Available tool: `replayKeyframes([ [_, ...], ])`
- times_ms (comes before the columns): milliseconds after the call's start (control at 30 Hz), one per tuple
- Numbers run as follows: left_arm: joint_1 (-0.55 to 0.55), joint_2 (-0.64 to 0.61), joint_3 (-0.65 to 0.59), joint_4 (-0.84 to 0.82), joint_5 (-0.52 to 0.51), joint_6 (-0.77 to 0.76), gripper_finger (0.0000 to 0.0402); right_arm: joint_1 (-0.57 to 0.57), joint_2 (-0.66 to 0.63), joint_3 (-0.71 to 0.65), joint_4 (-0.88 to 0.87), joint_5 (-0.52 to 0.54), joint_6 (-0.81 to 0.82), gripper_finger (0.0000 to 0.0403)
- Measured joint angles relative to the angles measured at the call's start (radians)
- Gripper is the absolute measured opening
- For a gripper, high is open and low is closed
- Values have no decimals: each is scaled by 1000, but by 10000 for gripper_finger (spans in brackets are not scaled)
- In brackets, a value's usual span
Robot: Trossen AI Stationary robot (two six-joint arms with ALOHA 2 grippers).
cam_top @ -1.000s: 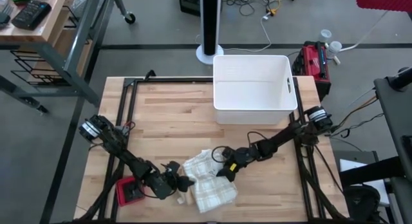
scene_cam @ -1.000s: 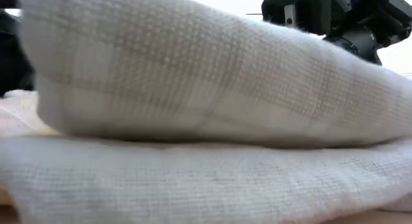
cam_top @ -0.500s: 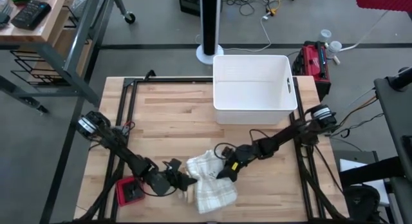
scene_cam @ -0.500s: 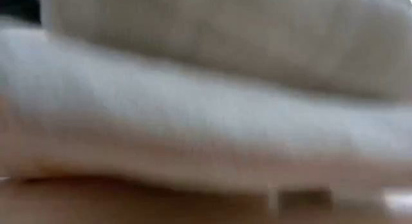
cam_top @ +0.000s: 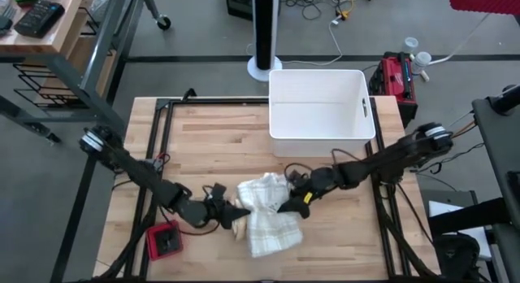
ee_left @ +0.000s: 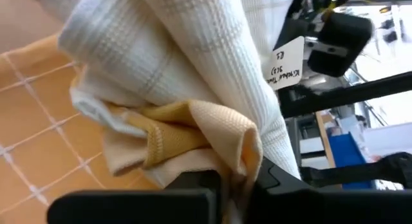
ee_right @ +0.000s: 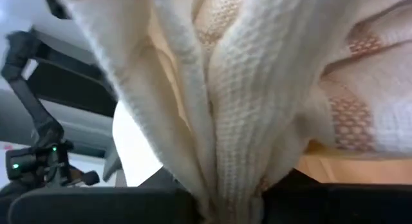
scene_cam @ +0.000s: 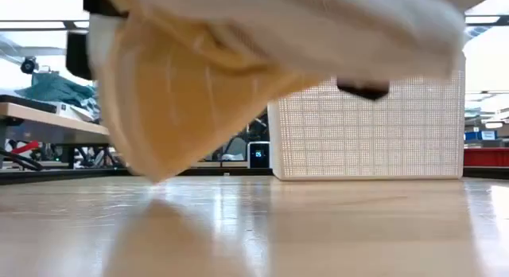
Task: Fold towel
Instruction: Put the stack of folded kitchen towels into the white laundry bin
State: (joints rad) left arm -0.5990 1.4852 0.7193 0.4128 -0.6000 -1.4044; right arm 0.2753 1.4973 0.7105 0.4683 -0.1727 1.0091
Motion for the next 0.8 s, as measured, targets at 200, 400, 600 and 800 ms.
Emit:
replayKeyframes([
  [200,68,-119,-1,-72,6,129,10,-45,-138,5,-103,45,-65,59],
  [400,114,-181,-1,-70,16,209,9,-93,-224,40,-207,59,-134,59],
  [600,180,-224,29,-75,50,318,9,-139,-249,135,-367,61,-211,59],
  [800,289,-237,130,-185,162,424,9,-182,-249,273,-545,63,-305,59],
])
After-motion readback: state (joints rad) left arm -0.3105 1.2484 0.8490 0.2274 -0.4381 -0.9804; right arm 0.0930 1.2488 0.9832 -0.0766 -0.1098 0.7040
